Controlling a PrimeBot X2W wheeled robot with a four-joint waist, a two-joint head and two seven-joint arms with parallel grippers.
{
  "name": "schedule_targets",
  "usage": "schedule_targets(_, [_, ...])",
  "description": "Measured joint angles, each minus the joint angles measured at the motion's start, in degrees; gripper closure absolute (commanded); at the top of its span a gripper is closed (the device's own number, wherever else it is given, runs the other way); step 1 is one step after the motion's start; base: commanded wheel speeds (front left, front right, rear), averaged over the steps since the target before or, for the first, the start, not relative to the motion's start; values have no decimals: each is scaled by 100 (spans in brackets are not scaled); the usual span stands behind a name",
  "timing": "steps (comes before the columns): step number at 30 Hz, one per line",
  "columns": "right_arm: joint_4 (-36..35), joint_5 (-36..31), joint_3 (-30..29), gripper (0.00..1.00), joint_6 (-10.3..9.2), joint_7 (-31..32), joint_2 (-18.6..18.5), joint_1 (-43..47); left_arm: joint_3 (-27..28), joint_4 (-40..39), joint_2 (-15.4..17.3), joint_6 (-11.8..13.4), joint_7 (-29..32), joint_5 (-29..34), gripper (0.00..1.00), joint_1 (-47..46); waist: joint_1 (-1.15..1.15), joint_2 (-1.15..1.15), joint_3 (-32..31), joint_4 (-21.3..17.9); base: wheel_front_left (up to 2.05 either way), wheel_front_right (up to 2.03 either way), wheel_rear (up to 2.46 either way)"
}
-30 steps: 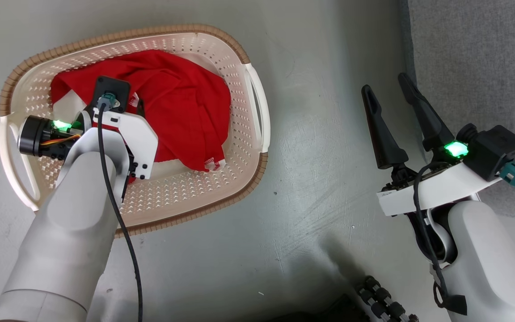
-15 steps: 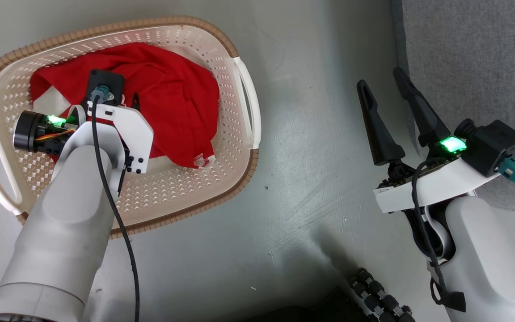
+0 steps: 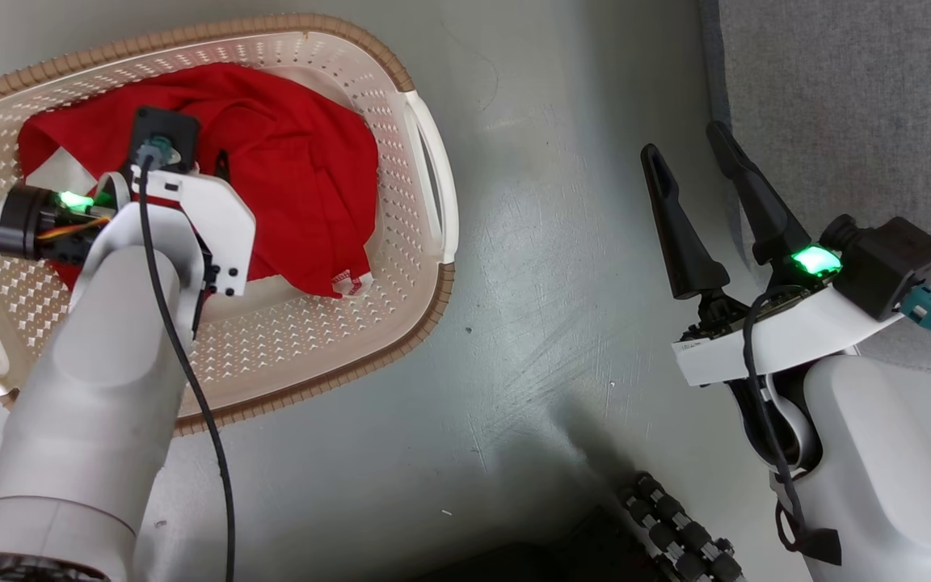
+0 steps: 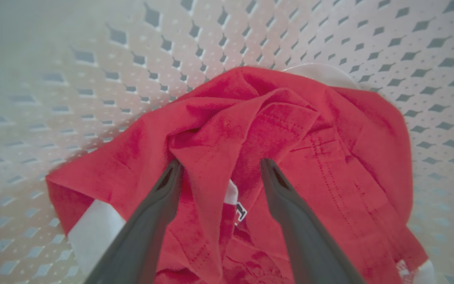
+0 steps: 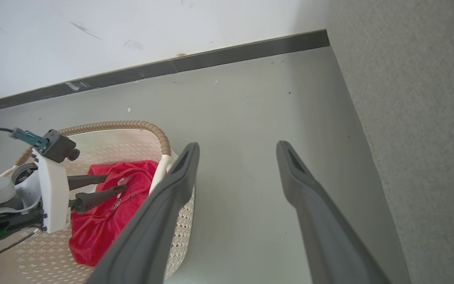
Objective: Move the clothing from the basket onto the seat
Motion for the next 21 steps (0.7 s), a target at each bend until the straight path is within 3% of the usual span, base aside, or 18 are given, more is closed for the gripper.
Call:
schedule_targets(17, [-138, 96, 15, 0, 0, 0, 1, 25, -16, 188, 46, 52, -202, 5, 0, -203, 0, 0, 193, -87, 0, 0, 0])
schedule_targets(20, [-146, 96, 4, 0, 0, -1, 1, 25, -26, 199, 46, 70, -232, 13, 33, -243, 0, 0, 212, -91, 0, 0, 0])
schedule_targets(21, [-151, 96, 0, 0, 0, 0, 1, 25, -29, 210, 47, 70, -245, 13, 48, -260, 0, 0, 220, -92, 0, 0, 0])
